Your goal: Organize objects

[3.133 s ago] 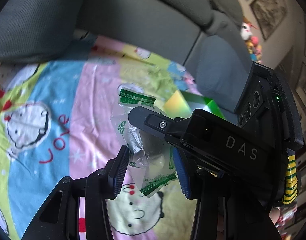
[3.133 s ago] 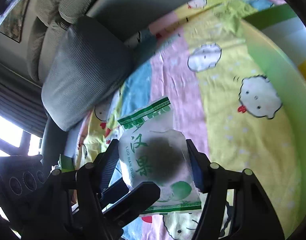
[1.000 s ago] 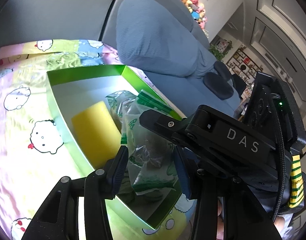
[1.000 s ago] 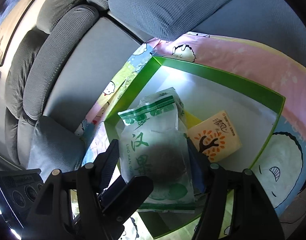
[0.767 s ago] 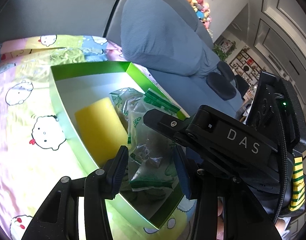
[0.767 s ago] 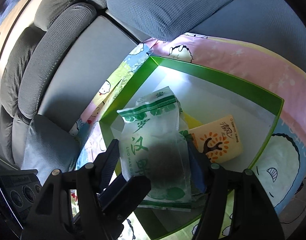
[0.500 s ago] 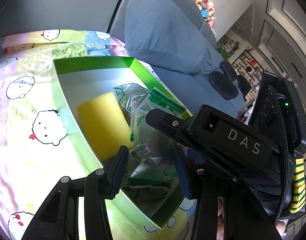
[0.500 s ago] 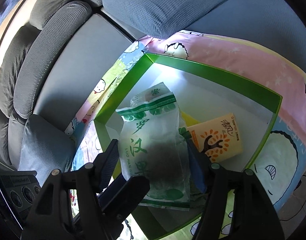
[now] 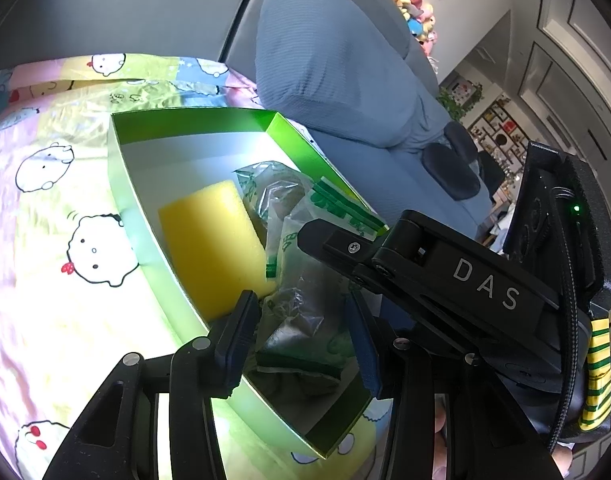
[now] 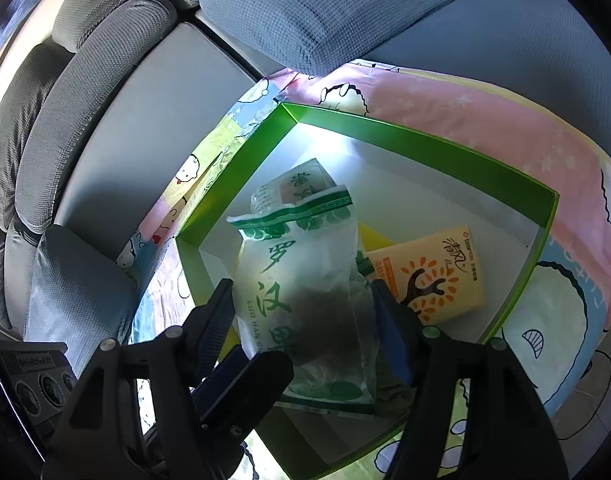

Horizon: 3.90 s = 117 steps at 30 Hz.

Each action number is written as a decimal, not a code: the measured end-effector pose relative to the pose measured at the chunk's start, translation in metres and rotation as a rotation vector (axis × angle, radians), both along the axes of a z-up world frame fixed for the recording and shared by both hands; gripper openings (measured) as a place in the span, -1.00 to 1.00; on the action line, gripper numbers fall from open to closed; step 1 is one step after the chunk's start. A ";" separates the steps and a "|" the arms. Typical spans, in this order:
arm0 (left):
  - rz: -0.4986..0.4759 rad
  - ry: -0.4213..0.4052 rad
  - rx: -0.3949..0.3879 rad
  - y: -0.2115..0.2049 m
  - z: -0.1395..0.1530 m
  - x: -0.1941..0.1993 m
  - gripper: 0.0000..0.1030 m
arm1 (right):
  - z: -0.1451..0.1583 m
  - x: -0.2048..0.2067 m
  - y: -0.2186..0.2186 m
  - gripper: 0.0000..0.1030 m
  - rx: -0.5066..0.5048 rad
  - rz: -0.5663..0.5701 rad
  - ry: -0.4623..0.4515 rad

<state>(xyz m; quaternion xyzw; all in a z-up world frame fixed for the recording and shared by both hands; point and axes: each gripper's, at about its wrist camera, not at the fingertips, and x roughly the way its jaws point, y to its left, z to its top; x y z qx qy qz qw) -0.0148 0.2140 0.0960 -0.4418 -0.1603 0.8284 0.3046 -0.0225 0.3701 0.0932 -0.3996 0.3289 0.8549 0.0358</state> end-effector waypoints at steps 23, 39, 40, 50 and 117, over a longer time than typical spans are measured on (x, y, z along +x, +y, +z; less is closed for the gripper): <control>-0.004 0.006 -0.021 0.002 -0.001 0.001 -0.09 | 0.000 0.000 -0.001 0.41 0.063 -0.037 -0.035; -0.003 0.006 -0.023 0.002 0.000 0.001 -0.09 | 0.000 -0.001 0.000 0.42 0.062 -0.033 -0.036; -0.003 0.006 -0.024 0.002 0.000 0.001 -0.09 | 0.000 -0.001 0.000 0.42 0.062 -0.035 -0.036; -0.015 0.030 -0.010 -0.001 0.013 0.010 -0.07 | 0.011 0.009 -0.003 0.45 0.075 -0.025 0.000; 0.045 0.273 -0.159 -0.034 0.077 0.058 0.71 | 0.100 0.080 -0.031 0.88 0.391 -0.120 0.203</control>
